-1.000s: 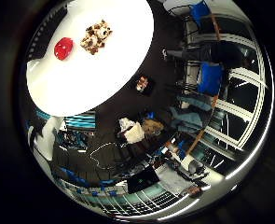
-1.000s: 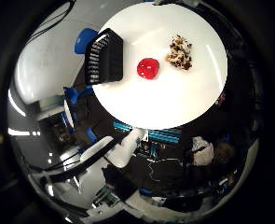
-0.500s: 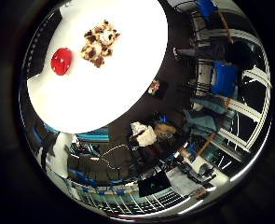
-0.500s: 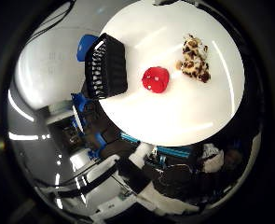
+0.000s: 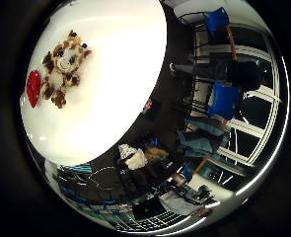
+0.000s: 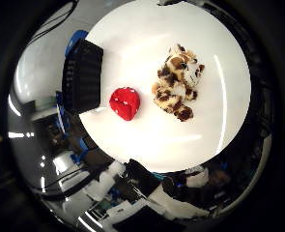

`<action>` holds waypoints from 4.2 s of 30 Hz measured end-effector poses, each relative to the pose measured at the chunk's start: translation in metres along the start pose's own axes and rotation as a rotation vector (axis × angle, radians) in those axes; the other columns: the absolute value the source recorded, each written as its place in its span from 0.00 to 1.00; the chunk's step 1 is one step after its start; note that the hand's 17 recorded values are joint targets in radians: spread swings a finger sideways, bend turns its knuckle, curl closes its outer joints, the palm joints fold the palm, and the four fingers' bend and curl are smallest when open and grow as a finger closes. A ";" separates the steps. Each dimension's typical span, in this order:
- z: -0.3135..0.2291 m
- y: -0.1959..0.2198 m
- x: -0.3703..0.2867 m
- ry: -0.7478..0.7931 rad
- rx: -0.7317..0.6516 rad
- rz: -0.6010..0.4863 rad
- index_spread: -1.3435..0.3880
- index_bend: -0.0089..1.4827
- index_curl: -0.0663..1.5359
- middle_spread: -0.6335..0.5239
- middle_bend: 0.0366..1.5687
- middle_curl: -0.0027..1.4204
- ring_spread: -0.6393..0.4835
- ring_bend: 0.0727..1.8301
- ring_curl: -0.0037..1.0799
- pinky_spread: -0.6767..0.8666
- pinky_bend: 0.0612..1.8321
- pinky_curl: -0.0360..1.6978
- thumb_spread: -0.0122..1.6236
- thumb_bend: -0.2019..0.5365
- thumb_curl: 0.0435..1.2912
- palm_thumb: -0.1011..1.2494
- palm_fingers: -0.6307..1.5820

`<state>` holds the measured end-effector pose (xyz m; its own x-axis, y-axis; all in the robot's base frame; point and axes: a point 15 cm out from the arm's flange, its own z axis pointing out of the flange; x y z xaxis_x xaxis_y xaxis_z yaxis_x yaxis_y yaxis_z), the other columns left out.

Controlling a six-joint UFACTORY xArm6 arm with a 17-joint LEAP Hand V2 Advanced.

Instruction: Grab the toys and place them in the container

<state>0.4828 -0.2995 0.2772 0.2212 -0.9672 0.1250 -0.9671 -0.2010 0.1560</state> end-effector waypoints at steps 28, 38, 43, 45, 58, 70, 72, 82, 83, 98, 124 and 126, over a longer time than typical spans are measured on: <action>-0.018 -0.032 0.022 0.216 0.031 -0.273 0.53 0.11 0.18 0.56 0.09 0.19 0.74 0.10 0.25 0.68 0.21 0.21 0.58 0.23 0.20 0.42 0.27; 0.005 -0.032 -0.005 0.263 0.012 -0.357 0.53 0.10 0.18 0.56 0.09 0.19 0.74 0.10 0.26 0.69 0.21 0.21 0.58 0.24 0.21 0.43 0.26; 0.009 -0.039 -0.015 0.301 0.023 -0.391 0.53 0.10 0.18 0.56 0.09 0.19 0.74 0.10 0.26 0.68 0.21 0.21 0.58 0.23 0.21 0.44 0.26; 0.010 -0.042 -0.017 0.309 0.021 -0.397 0.53 0.10 0.18 0.56 0.09 0.19 0.74 0.10 0.26 0.68 0.22 0.21 0.58 0.24 0.21 0.44 0.26; 0.030 -0.045 -0.015 0.381 -0.006 -0.424 0.52 0.10 0.18 0.55 0.09 0.19 0.73 0.10 0.26 0.68 0.21 0.21 0.58 0.23 0.21 0.45 0.26; 0.069 -0.040 -0.029 0.326 -0.038 -0.417 0.52 0.10 0.18 0.55 0.09 0.19 0.73 0.10 0.25 0.68 0.21 0.21 0.58 0.23 0.21 0.45 0.26; 0.076 -0.042 -0.034 0.324 -0.027 -0.419 0.52 0.10 0.18 0.55 0.09 0.19 0.73 0.10 0.26 0.68 0.22 0.21 0.58 0.23 0.21 0.45 0.27; 0.111 -0.047 -0.043 0.292 -0.008 -0.415 0.55 0.12 0.21 0.46 0.17 0.23 0.65 0.14 0.26 0.69 0.17 0.19 0.58 0.24 0.21 0.47 0.42; 0.109 -0.046 -0.040 0.293 -0.001 -0.407 0.55 0.11 0.21 0.43 0.20 0.25 0.59 0.17 0.27 0.68 0.15 0.18 0.58 0.24 0.21 0.47 0.46; 0.082 -0.013 -0.047 0.082 0.106 -0.338 0.50 0.56 0.55 0.20 0.66 0.67 0.28 0.66 0.69 0.22 0.66 0.45 0.66 0.26 0.22 0.54 0.78; -0.106 0.038 -0.127 -0.222 0.240 -0.344 0.63 0.71 0.66 0.37 0.79 0.72 0.34 0.71 0.84 0.32 0.61 0.76 0.68 0.26 0.42 0.83 0.76; -0.126 0.033 -0.136 -0.222 0.264 -0.348 0.63 0.71 0.66 0.37 0.80 0.72 0.34 0.71 0.84 0.32 0.60 0.77 0.68 0.25 0.43 0.83 0.76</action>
<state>0.4363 -0.1547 0.3884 0.5328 -0.8394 -0.1071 -0.8456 -0.5232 -0.1059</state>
